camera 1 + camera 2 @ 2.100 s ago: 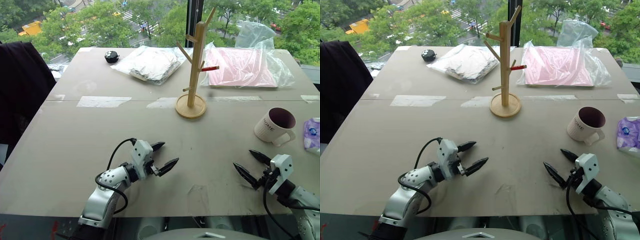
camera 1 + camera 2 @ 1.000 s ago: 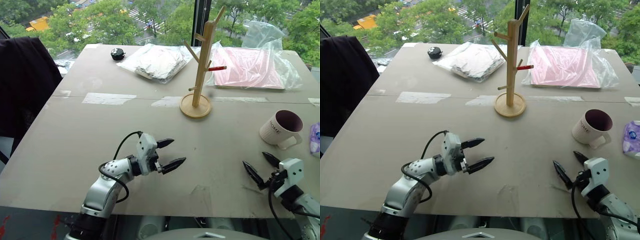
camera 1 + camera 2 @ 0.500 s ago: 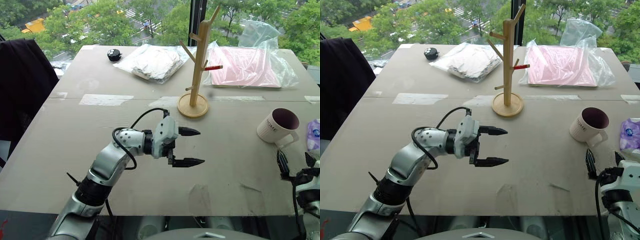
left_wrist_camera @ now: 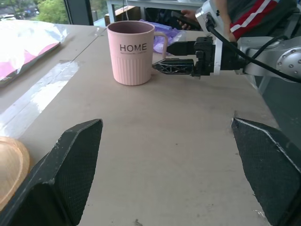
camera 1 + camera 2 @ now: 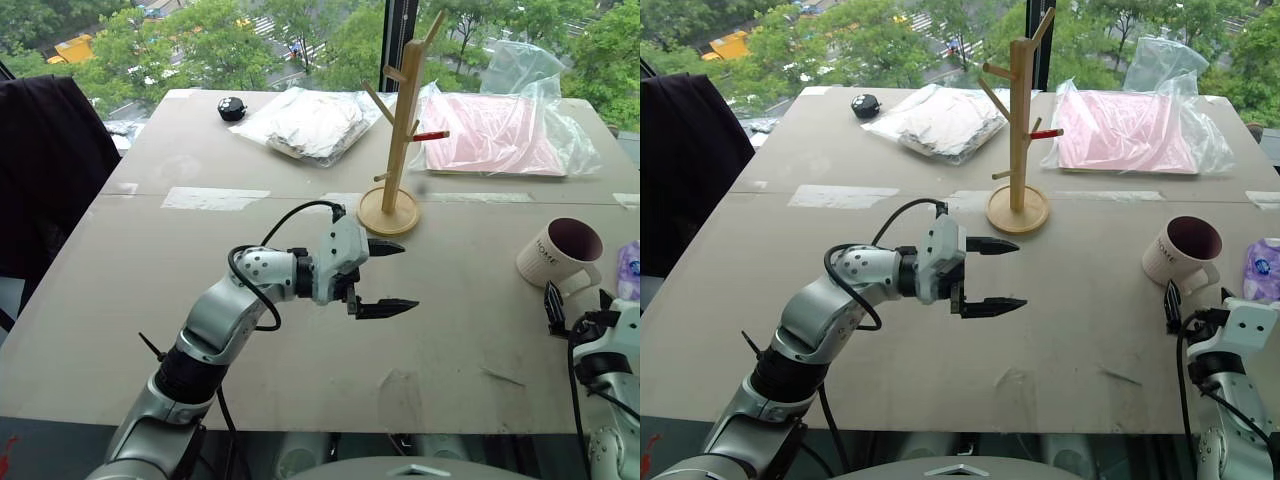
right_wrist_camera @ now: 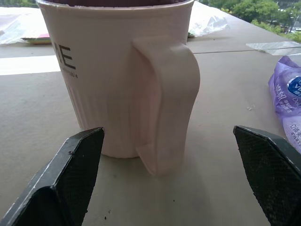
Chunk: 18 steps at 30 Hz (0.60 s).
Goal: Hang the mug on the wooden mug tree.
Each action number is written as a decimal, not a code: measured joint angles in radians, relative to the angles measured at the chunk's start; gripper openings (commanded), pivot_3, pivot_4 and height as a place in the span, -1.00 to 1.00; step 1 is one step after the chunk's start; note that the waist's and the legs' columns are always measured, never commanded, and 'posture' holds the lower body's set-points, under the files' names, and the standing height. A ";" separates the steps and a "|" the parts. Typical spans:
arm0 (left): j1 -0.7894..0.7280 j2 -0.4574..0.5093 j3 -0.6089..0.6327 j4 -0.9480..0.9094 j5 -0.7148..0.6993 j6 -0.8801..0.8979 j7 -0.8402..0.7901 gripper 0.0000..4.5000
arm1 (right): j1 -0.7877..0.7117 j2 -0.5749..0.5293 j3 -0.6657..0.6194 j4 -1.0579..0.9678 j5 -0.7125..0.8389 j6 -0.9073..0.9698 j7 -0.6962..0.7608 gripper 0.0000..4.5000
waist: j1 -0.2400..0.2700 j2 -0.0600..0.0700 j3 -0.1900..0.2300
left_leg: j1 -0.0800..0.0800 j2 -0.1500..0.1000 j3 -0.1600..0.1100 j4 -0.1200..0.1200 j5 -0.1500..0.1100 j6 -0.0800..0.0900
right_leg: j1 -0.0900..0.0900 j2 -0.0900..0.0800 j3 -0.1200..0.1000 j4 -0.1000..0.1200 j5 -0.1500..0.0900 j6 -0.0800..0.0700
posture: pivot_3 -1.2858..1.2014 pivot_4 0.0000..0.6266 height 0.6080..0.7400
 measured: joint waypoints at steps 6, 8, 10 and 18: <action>-0.006 -0.004 0.000 -0.024 0.007 0.029 0.030 1.00 | -0.015 -0.001 0.000 0.019 -0.014 0.000 -0.009 0.75 | 0.000 0.000 0.000 | 0.000 0.000 0.000 0.000 0.000 0.000 | 0.000 0.000 0.000 0.000 0.000 0.000 | 0.03 -0.52 1.00; -0.006 -0.005 0.000 -0.036 0.007 0.033 0.037 1.00 | -0.017 -0.001 0.000 0.019 -0.015 0.000 -0.008 0.46 | 0.000 0.000 0.000 | 0.000 0.000 0.000 0.000 0.000 0.000 | 0.000 0.000 0.000 0.000 0.000 0.000 | 0.03 -0.52 1.00; -0.006 -0.005 0.000 -0.039 0.007 0.034 0.039 1.00 | -0.021 -0.003 0.000 0.021 -0.016 0.000 -0.008 0.04 | 0.000 0.000 0.000 | 0.000 0.000 0.000 0.000 0.000 0.000 | 0.000 0.000 0.000 0.000 0.000 0.000 | 0.03 -0.52 1.00; -0.004 0.013 0.000 -0.039 0.018 0.030 0.035 1.00 | -0.041 -0.014 -0.004 0.049 -0.028 -0.003 -0.011 -0.98 | 0.000 0.000 0.000 | 0.000 0.000 0.000 0.000 0.000 0.000 | 0.000 0.000 0.000 0.000 0.000 0.000 | 0.03 -0.52 1.00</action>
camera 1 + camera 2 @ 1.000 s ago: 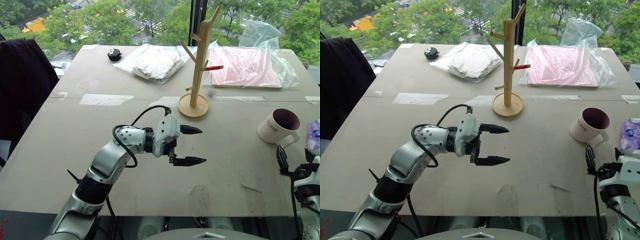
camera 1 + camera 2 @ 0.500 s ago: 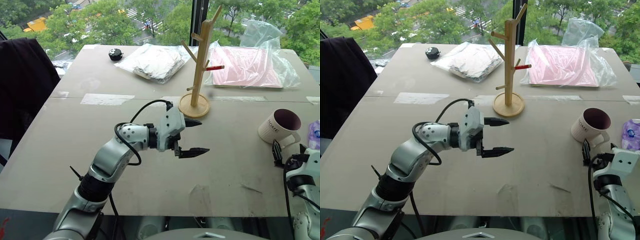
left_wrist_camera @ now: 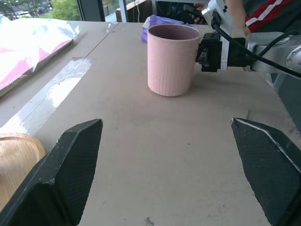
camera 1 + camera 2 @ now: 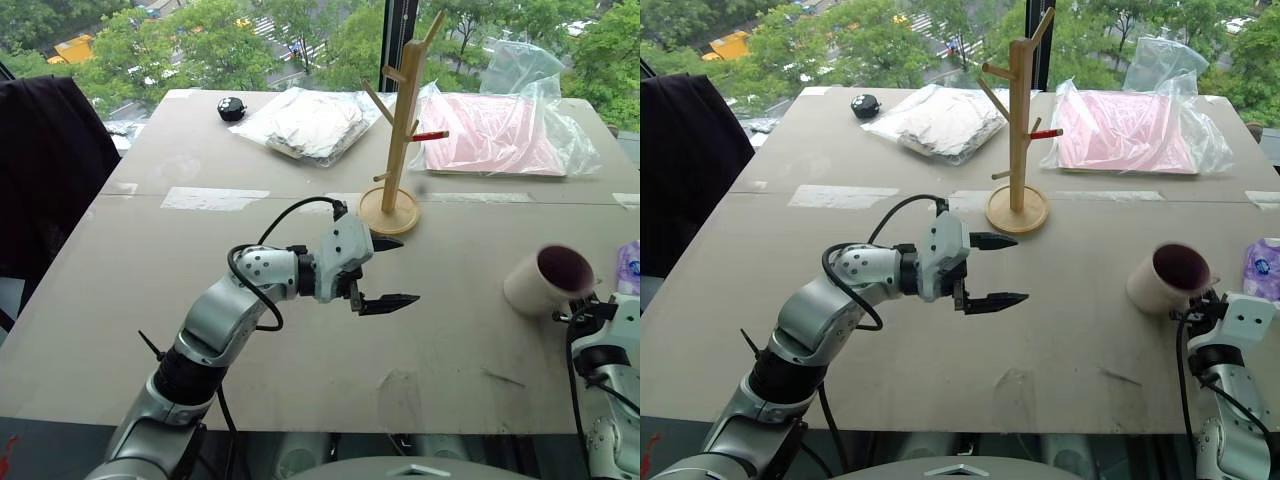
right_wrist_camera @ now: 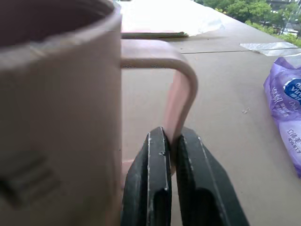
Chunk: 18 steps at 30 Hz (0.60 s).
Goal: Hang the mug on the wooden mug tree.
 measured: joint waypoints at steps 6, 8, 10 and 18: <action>0.001 -0.006 0.000 0.000 0.001 -0.003 0.010 1.00 | -0.024 -0.007 0.005 0.024 -0.007 0.004 -0.002 -0.98 | 0.000 0.000 0.000 | 0.000 0.000 0.000 0.001 0.000 0.000 | 0.000 0.000 0.000 0.000 0.000 0.000 | 0.03 -0.52 1.00; 0.009 -0.014 0.003 0.000 -0.001 -0.009 0.012 1.00 | -0.032 -0.027 0.007 0.028 -0.011 0.008 0.004 -0.98 | -0.001 0.000 0.000 | 0.000 0.000 0.000 0.001 0.000 0.000 | 0.000 0.000 0.001 0.000 0.000 0.000 | 0.03 -0.52 1.00; 0.054 -0.043 0.012 0.000 -0.002 -0.040 0.030 1.00 | -0.054 -0.090 0.028 0.029 -0.024 0.022 0.040 -0.98 | -0.008 0.001 0.000 | 0.001 0.000 0.002 0.001 0.000 0.000 | 0.000 0.000 0.002 0.000 0.000 0.000 | 0.03 -0.52 1.00; 0.265 -0.319 0.149 0.010 -0.063 -0.190 0.224 1.00 | -0.384 -0.420 0.203 0.056 -0.043 0.039 0.385 -0.98 | -0.026 0.002 0.002 | 0.002 -0.002 0.002 0.003 0.000 0.000 | 0.001 0.001 0.003 0.001 0.002 0.002 | 0.03 -0.52 1.00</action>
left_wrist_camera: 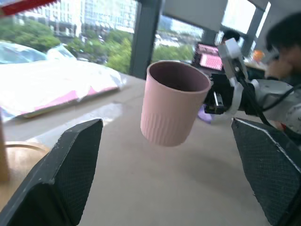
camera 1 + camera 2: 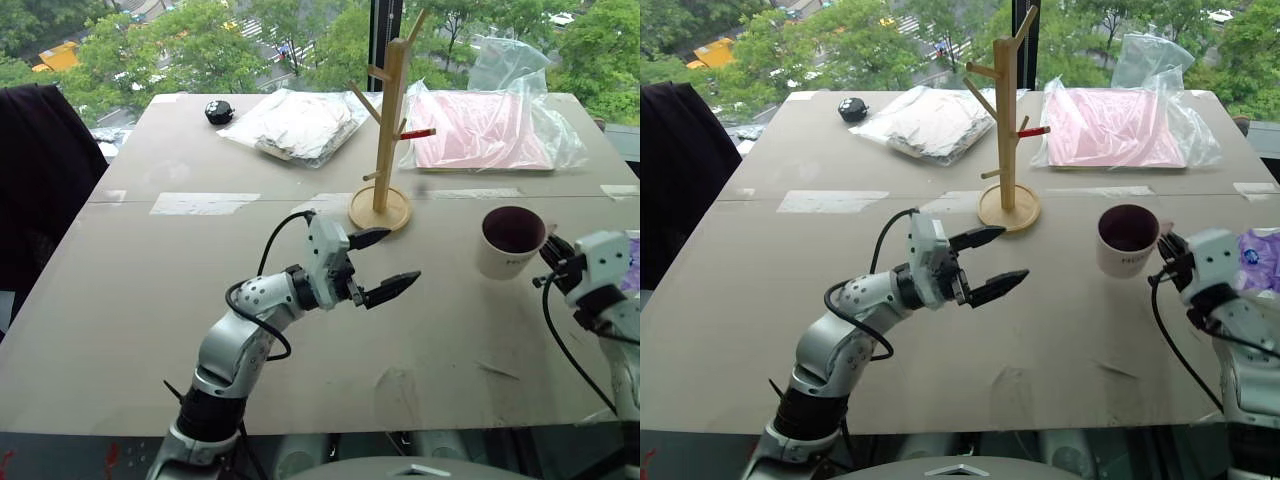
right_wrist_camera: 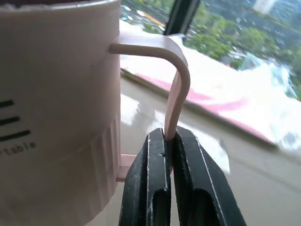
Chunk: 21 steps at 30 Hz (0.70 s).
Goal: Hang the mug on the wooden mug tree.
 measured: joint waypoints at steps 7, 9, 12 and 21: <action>0.105 -0.080 0.038 -0.028 0.058 -0.176 0.123 1.00 | -0.442 -0.098 0.157 0.293 -0.012 -0.071 0.320 -0.98 | 0.024 -0.001 0.001 | -0.001 0.000 -0.003 0.000 0.000 0.000 | 0.002 0.000 -0.004 -0.002 0.002 0.002 | 0.03 -0.52 1.00; 0.127 -0.102 0.039 -0.056 0.075 -0.221 0.158 1.00 | -0.548 -0.099 0.215 0.412 -0.038 -0.105 0.408 -0.98 | 0.024 0.000 0.001 | -0.002 0.000 -0.002 0.000 0.000 0.000 | 0.001 -0.003 -0.003 -0.004 0.003 0.002 | 0.03 -0.52 1.00; 0.149 -0.112 0.029 -0.072 0.098 -0.256 0.185 1.00 | -0.662 -0.099 0.247 0.524 -0.069 -0.163 0.491 -0.98 | 0.027 0.000 0.001 | -0.002 0.000 -0.002 0.000 0.000 0.000 | 0.002 -0.004 -0.003 -0.005 0.003 0.002 | 0.03 -0.52 1.00; 0.207 -0.122 0.006 -0.090 0.102 -0.306 0.235 1.00 | -0.901 -0.035 0.309 0.756 -0.126 -0.271 0.629 -0.98 | 0.028 0.001 0.002 | -0.003 0.001 -0.003 -0.001 0.000 0.000 | 0.001 -0.006 -0.005 -0.004 0.001 -0.001 | 0.03 -0.52 1.00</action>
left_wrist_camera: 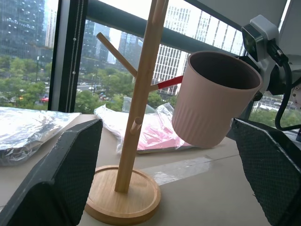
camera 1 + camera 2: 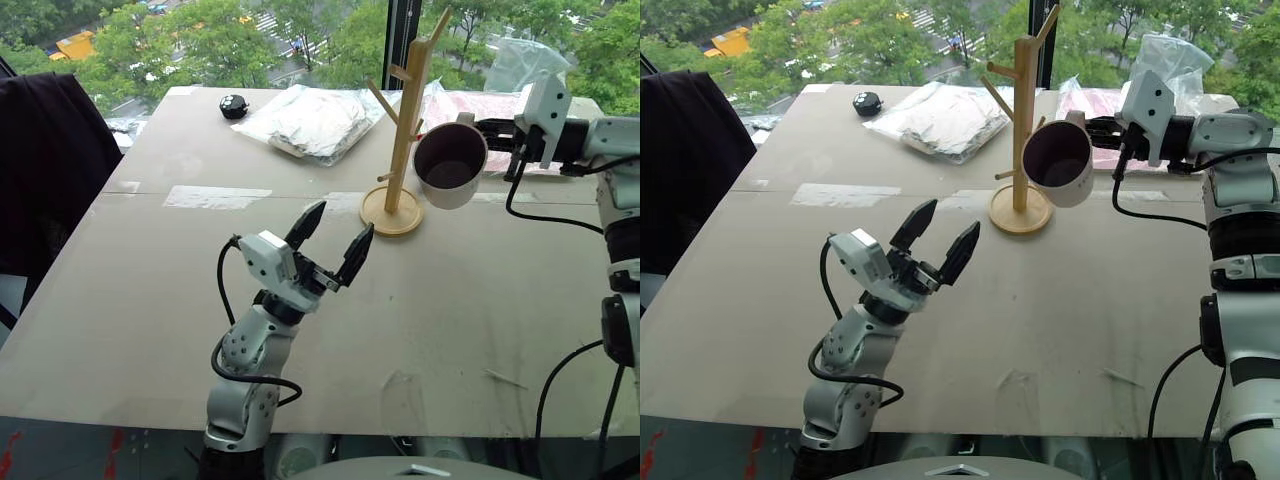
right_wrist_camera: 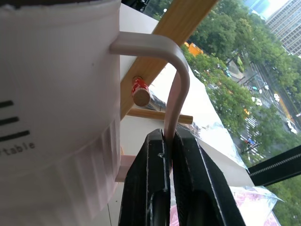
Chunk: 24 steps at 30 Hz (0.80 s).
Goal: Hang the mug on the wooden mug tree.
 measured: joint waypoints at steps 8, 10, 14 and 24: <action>-0.002 0.006 -0.015 0.003 0.003 -0.027 0.003 1.00 | -0.104 0.044 0.038 0.103 -0.080 -0.057 0.000 -0.98 | -0.001 0.000 0.000 | 0.000 0.000 0.000 0.000 0.000 0.000 | -0.001 -0.001 0.000 0.001 0.000 0.000 | 0.03 -0.52 1.00; -0.003 0.008 -0.019 0.004 0.003 -0.032 0.003 1.00 | -0.114 0.049 0.044 0.126 -0.105 -0.070 -0.016 -0.73 | -0.001 0.000 0.000 | 0.000 0.000 0.000 0.000 0.000 0.000 | -0.001 -0.001 0.000 0.001 0.000 0.000 | 0.03 -0.52 1.00; -0.005 0.017 -0.019 0.005 0.002 -0.034 0.002 1.00 | -0.124 0.059 0.042 0.166 -0.136 -0.070 -0.076 0.06 | -0.001 0.000 0.000 | 0.000 0.000 0.000 0.000 0.000 0.000 | -0.001 -0.002 0.000 0.001 0.000 0.000 | 0.03 -0.52 1.00; 0.048 0.124 0.000 0.004 -0.022 0.006 -0.036 1.00 | 0.081 -0.042 -0.071 0.046 -0.058 0.029 -0.115 0.96 | 0.002 0.001 0.000 | -0.003 0.000 -0.001 0.000 0.000 0.000 | -0.001 -0.007 0.000 0.000 0.000 0.000 | 0.03 -0.52 1.00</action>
